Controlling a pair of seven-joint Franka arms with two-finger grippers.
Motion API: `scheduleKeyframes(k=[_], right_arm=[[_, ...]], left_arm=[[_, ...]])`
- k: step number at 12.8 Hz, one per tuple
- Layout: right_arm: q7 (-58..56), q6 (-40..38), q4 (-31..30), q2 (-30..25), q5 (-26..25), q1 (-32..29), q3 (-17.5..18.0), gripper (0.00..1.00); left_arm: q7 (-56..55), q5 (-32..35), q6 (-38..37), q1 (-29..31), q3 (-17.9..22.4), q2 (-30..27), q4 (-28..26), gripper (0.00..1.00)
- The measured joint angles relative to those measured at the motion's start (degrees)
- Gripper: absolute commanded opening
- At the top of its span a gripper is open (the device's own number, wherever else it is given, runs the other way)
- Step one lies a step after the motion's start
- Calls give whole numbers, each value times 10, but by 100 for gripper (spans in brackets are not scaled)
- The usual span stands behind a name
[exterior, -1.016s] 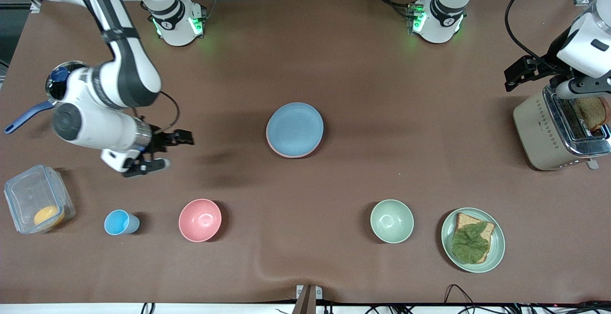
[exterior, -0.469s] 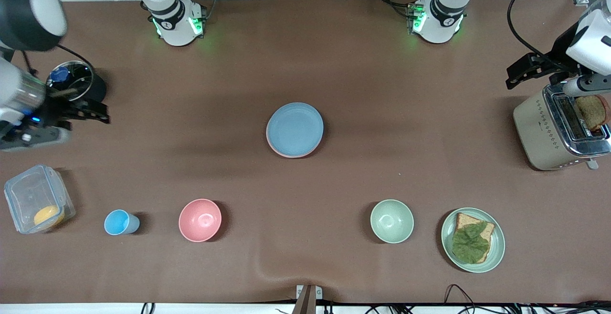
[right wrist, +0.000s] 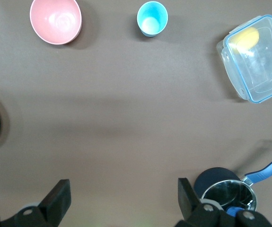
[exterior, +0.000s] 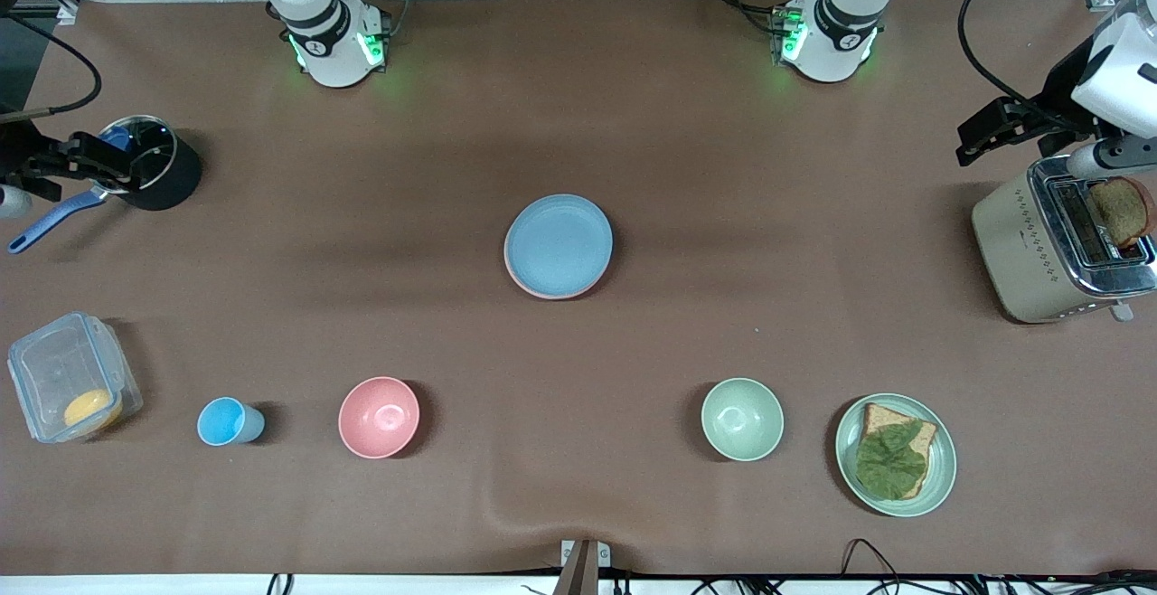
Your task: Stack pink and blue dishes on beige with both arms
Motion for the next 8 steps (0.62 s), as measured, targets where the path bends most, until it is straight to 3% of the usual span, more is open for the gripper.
scheduleKeyframes(k=[8], right_arm=[[14, 2, 0, -1, 0, 1, 2, 100]], left_arm=[[-1, 0, -3, -1, 0, 0, 9, 100]])
